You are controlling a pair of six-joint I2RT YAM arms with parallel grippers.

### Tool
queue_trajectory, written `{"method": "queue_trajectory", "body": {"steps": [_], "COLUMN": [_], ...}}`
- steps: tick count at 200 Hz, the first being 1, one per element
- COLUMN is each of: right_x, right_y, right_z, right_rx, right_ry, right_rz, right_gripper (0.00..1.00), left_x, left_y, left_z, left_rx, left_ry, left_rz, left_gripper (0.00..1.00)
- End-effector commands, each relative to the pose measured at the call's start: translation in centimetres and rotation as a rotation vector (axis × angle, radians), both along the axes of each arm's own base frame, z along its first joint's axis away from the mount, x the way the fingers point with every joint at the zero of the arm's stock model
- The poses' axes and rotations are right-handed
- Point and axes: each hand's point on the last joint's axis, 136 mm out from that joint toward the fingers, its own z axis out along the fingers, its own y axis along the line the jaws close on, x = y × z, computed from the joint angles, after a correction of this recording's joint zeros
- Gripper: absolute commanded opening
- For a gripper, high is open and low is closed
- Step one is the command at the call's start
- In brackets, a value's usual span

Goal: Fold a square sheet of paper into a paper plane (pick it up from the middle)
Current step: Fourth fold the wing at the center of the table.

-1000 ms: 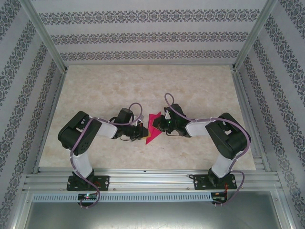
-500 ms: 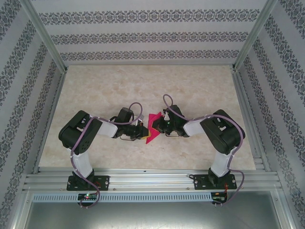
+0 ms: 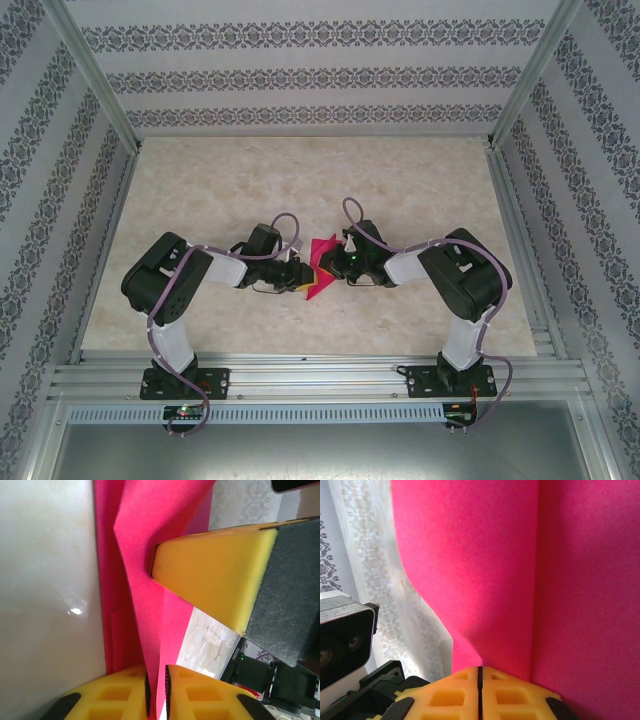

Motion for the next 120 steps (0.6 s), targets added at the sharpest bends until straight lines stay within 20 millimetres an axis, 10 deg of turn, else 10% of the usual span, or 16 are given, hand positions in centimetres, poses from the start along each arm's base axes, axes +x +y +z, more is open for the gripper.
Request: {"method": "queue_trajectory", "body": {"steps": [1, 120], "right_x": [-0.4, -1.3], "right_y": [-1.0, -1.4], "right_z": [-2.0, -2.6], "right_rx": [-0.055, -0.081], "right_ry": [0.052, 0.07], "right_rz": [-0.024, -0.002], "right_gripper": [0.09, 0.09], "left_x": [-1.5, -1.7], "left_y": [1.3, 0.2], "left_z": [-1.7, 1.2], "left_rx": [0.089, 0.079], "left_ry": [0.053, 0.0], "left_rz": [-0.006, -0.05], "left_gripper": [0.13, 0.14]}}
